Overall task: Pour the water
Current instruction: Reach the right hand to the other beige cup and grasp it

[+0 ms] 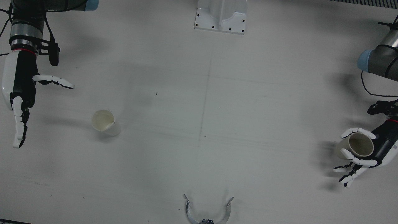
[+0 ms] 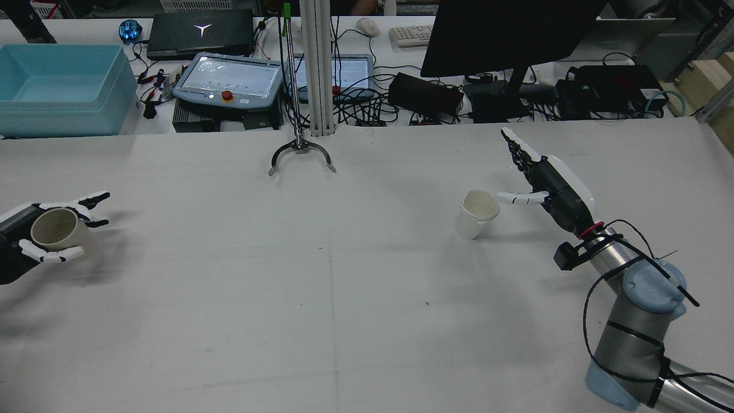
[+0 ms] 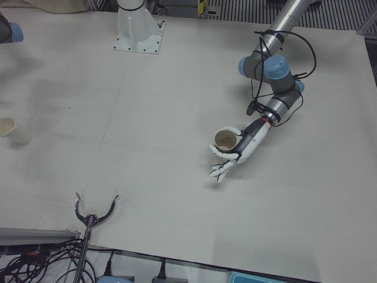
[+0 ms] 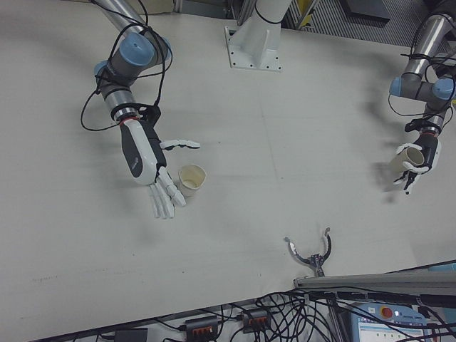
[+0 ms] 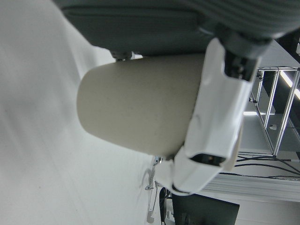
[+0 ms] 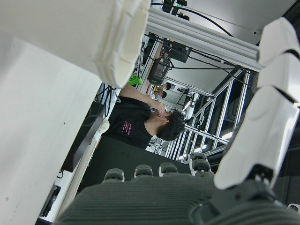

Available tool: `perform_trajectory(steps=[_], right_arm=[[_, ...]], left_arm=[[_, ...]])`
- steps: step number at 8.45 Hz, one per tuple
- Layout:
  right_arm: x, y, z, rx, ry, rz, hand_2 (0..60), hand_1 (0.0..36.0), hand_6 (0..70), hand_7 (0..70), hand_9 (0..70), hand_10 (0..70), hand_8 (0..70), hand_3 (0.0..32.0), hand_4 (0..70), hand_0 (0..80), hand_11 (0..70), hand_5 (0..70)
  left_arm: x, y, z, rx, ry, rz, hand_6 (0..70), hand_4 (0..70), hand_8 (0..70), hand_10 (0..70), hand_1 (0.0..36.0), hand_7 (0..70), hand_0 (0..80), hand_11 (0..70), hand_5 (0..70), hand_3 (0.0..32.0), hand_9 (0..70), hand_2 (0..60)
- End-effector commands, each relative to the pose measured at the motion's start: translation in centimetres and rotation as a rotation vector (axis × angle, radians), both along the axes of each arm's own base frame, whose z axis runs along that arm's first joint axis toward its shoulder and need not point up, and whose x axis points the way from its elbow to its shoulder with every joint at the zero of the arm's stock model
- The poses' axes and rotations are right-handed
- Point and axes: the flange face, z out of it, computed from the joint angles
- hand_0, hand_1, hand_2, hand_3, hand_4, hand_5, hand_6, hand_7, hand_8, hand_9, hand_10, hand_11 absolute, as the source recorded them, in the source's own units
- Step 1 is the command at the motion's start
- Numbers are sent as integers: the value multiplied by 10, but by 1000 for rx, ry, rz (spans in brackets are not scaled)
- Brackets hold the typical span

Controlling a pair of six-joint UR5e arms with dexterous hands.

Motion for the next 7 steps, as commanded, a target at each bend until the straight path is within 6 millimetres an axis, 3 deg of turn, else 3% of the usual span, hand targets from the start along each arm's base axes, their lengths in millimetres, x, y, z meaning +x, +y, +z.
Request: perform_trajectory(steps=[1,4,5,6,7], right_arm=[[-36,14,34,1,-40,-39,168,164,57,0,0,0,12,140,0,467,0,57],[-50,19,43,-10,-26,-60,187,176,54,0,0,0,10,146,0,472,0,58],[-49,19,44,-13,-32,-60,190,176,62,0,0,0,19,138,0,472,0,61],[-50,19,43,-16,-46,-65,197,170,81,8,11,0,32,104,0,469,0,62],[-51,19,43,-17,-49,-63,196,158,93,23,2,0,25,102,0,463,0,57]], left_arm=[[-1,1,2,-11,-9,0,132,700,43,119,360,113,800,206,700,0,8,600],[-3,2,4,-17,-14,-2,127,700,43,120,360,108,800,207,700,0,7,600],[-9,11,14,-31,-23,0,128,700,42,120,360,108,800,207,700,0,7,600],[-10,13,18,-34,-26,0,126,700,42,122,360,106,800,209,700,0,7,600],[-11,14,22,-38,-31,0,126,700,42,122,360,107,800,211,700,0,7,600]])
